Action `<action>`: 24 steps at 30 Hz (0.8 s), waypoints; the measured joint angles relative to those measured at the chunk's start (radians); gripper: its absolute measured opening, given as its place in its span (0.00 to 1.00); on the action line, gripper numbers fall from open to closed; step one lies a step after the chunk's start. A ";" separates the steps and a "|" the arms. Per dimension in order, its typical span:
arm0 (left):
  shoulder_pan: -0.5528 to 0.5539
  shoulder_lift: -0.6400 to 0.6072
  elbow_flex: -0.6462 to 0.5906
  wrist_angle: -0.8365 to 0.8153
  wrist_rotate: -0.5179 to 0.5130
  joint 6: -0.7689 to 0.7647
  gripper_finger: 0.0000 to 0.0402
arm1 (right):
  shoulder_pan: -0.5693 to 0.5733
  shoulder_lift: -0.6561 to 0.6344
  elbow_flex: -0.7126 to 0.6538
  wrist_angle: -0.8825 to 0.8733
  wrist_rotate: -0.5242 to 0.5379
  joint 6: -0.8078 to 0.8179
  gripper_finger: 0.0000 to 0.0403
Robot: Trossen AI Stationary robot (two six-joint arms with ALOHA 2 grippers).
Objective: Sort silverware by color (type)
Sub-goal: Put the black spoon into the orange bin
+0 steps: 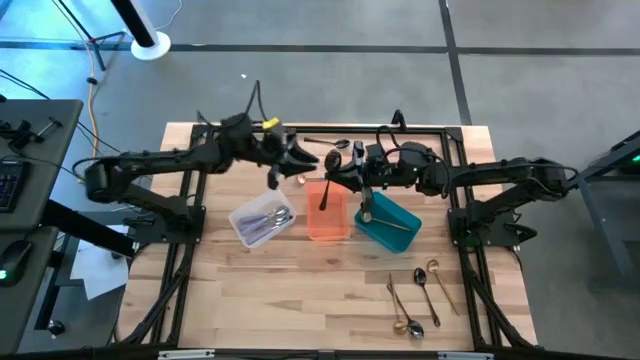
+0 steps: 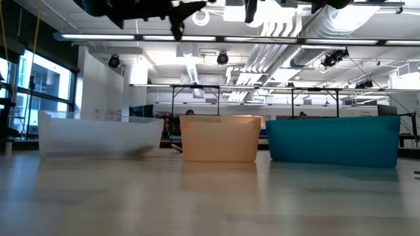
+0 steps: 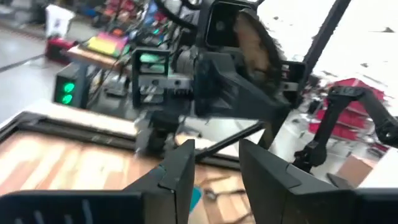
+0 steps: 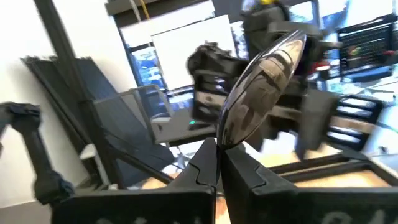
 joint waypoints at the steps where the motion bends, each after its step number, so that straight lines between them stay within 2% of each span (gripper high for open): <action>1: 0.020 -0.031 0.000 -0.058 0.005 0.005 0.29 | -0.009 -0.008 0.000 -0.013 0.002 -0.009 0.00; 4: 0.074 -0.133 0.000 -0.240 0.005 0.066 0.29 | -0.035 -0.049 0.000 -0.074 0.008 -0.024 0.00; 9: 0.109 -0.295 -0.001 -0.437 -0.080 0.163 0.26 | -0.073 -0.119 -0.015 -0.194 0.009 -0.039 0.00; 12: 0.107 -0.376 -0.051 -0.432 -0.122 0.170 0.24 | -0.091 -0.154 -0.050 -0.225 0.011 -0.019 0.00; 18: 0.091 -0.512 -0.209 -0.378 -0.199 0.076 0.22 | -0.097 -0.209 -0.164 -0.220 0.014 0.050 0.00; 24: 0.052 -0.567 -0.296 -0.335 -0.291 0.053 0.21 | -0.057 -0.214 -0.207 -0.210 0.029 0.075 0.00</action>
